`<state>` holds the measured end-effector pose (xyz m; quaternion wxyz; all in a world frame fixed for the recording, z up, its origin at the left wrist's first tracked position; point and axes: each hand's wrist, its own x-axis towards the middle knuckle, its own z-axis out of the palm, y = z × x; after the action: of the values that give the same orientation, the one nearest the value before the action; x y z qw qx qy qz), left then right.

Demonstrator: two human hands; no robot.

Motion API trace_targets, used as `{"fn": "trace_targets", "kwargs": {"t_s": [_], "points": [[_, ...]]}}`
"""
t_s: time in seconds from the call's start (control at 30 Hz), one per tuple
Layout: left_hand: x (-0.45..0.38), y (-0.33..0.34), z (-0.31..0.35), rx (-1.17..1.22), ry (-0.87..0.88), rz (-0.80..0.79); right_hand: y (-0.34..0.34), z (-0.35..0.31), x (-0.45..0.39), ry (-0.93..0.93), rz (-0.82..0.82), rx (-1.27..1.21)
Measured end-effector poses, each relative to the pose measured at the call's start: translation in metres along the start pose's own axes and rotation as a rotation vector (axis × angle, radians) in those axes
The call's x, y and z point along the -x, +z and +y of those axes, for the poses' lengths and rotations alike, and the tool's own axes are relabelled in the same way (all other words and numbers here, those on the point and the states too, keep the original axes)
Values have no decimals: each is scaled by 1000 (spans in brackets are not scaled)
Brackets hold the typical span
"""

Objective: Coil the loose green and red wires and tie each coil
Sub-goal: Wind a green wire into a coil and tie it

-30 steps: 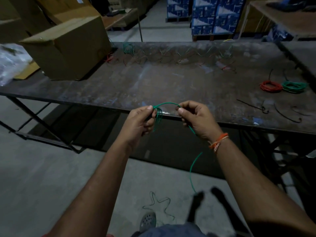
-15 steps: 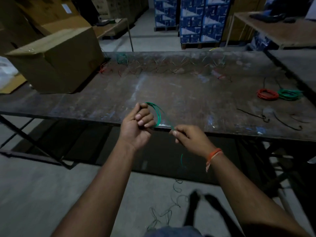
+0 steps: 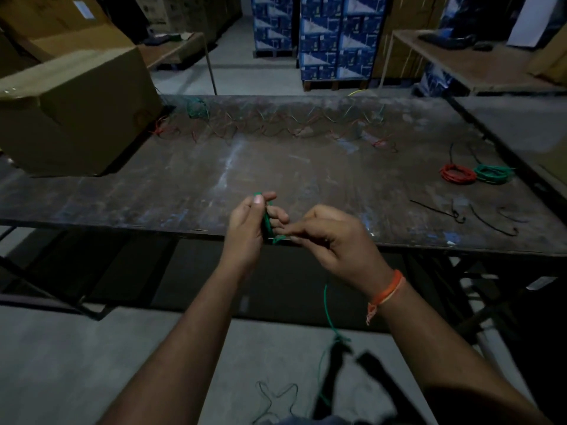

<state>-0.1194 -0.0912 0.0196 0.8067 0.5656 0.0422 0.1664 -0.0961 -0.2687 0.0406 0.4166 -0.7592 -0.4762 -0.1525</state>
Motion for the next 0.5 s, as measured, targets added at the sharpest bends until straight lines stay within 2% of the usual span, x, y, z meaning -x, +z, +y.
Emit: {"fn": "trace_targets", "kwargs": {"t_s": [0.1,0.27,0.5], "points": [[5,1,-5,-112,14,-117,-6,-1,-19,-27,9,51],[9,1,4,-89,-33,-242,-18,4,-40,7,-24,53],[19,-2,14,-31,-171,-326,-4,13,-37,160,141,-114]]}}
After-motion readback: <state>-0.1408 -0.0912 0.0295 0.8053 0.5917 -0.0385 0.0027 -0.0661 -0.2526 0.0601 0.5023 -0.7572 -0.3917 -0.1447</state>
